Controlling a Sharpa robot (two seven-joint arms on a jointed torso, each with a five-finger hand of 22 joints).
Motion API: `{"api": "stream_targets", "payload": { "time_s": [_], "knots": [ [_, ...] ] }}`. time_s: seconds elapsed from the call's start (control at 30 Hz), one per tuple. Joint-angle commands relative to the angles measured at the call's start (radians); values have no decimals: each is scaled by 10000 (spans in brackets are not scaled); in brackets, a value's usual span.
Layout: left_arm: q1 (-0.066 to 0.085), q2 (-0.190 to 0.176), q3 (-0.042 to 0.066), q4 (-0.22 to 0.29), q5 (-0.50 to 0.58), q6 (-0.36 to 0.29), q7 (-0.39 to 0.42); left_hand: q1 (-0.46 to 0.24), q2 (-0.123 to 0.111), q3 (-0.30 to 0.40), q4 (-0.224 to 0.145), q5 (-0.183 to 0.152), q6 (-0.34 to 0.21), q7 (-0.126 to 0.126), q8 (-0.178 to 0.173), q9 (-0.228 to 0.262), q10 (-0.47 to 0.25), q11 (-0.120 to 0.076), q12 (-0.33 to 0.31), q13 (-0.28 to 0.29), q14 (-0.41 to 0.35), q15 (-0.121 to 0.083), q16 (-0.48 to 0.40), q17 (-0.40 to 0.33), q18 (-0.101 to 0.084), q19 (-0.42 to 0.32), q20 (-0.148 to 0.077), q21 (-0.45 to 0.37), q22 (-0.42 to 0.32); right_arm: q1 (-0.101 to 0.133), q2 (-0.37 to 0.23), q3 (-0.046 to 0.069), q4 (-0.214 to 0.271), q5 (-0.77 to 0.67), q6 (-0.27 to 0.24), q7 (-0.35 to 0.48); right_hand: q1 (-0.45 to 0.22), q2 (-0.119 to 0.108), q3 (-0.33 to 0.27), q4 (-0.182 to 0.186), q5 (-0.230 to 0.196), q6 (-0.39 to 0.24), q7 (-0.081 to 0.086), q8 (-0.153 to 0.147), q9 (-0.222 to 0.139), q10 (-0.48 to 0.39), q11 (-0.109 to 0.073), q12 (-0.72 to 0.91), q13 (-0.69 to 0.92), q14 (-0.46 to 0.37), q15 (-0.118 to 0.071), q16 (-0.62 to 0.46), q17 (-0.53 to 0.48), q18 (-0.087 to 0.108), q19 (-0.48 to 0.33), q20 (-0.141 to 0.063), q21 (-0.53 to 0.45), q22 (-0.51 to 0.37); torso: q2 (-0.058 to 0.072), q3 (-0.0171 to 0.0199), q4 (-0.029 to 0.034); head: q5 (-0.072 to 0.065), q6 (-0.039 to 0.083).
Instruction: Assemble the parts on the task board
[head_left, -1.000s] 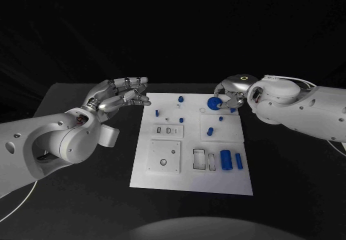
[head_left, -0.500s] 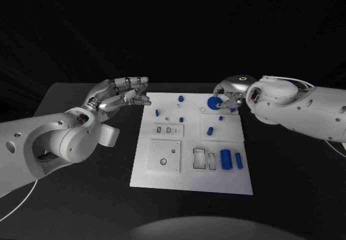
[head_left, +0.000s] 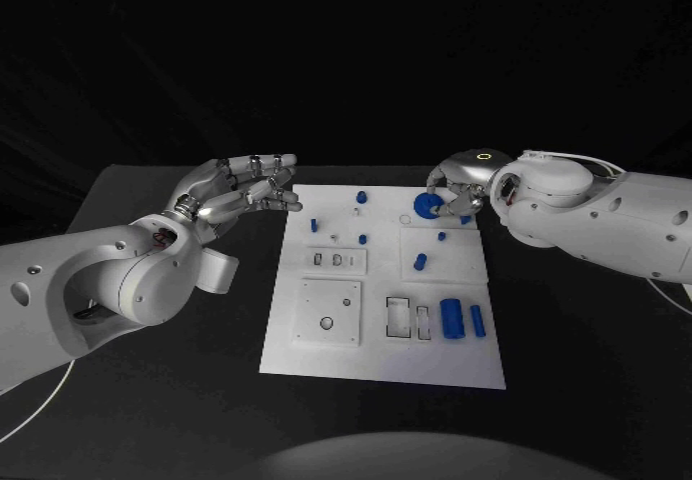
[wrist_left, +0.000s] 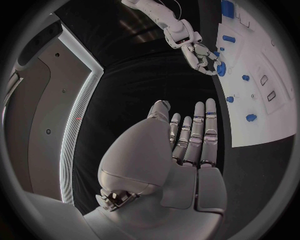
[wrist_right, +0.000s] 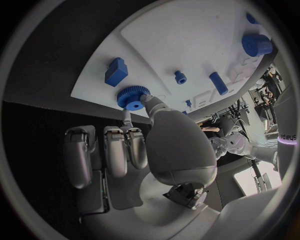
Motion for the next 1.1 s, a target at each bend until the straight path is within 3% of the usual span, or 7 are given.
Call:
{"api": "stream_targets", "payload": {
  "time_s": [0.03,0.33,0.53,0.87,1.1],
  "knots": [
    [2,9,5,17,-45,196,20,117,9,73,-9,56,21,67,50,0,15,73,48,-12,-57,19,33,-10,46,-62,-4,-26,5,-65,20,-39,-26,-133,255,-19,-1,1,107,-28,186,347,-43,109,42,1067,-5,38,2632,1043,-50,34,2635,-116,715,-55,-18,2498,5,0,6,0,-4],
    [1,-14,5,15,-45,201,12,129,4,80,-7,56,30,75,55,1,19,84,54,-11,-58,19,37,-14,46,-67,-4,-22,8,-73,14,-39,0,-103,-62,131,-23,2,245,-68,414,866,-126,168,67,1067,-38,38,2632,1043,-93,34,2635,-117,719,-77,-14,2499,7,-5,-9,14,-16],
    [1,-54,4,12,-46,197,11,129,4,80,-7,56,30,75,55,1,19,84,54,-11,-58,19,37,-14,46,-67,-4,-22,8,-43,-156,-35,287,-85,-442,165,-62,-34,256,-59,475,955,-120,152,60,1067,-38,38,2632,1043,-94,34,2635,-124,740,-83,7,2508,7,2,-2,46,-17],
    [0,-50,1,-26,-46,211,-6,137,1,86,-3,56,34,80,60,2,27,92,60,-10,-58,19,40,-17,45,-71,-4,-18,10,369,-242,-25,813,-29,-661,267,-128,-74,350,-23,785,1081,-102,32,-5,1067,-36,38,2632,1043,-74,34,2635,-126,745,-74,10,2510,3,-21,-27,45,-49],
    [-1,-15,1,-39,-46,223,-31,141,1,90,-1,57,38,85,65,3,38,99,67,-8,-57,19,43,-18,45,-73,-4,-16,11,489,81,-19,970,108,-425,328,-163,-76,382,0,837,1075,-76,-36,-39,1067,-13,38,2632,1043,-58,34,2635,-124,740,-65,5,2508,3,3,14,47,-89]
  ]
}}
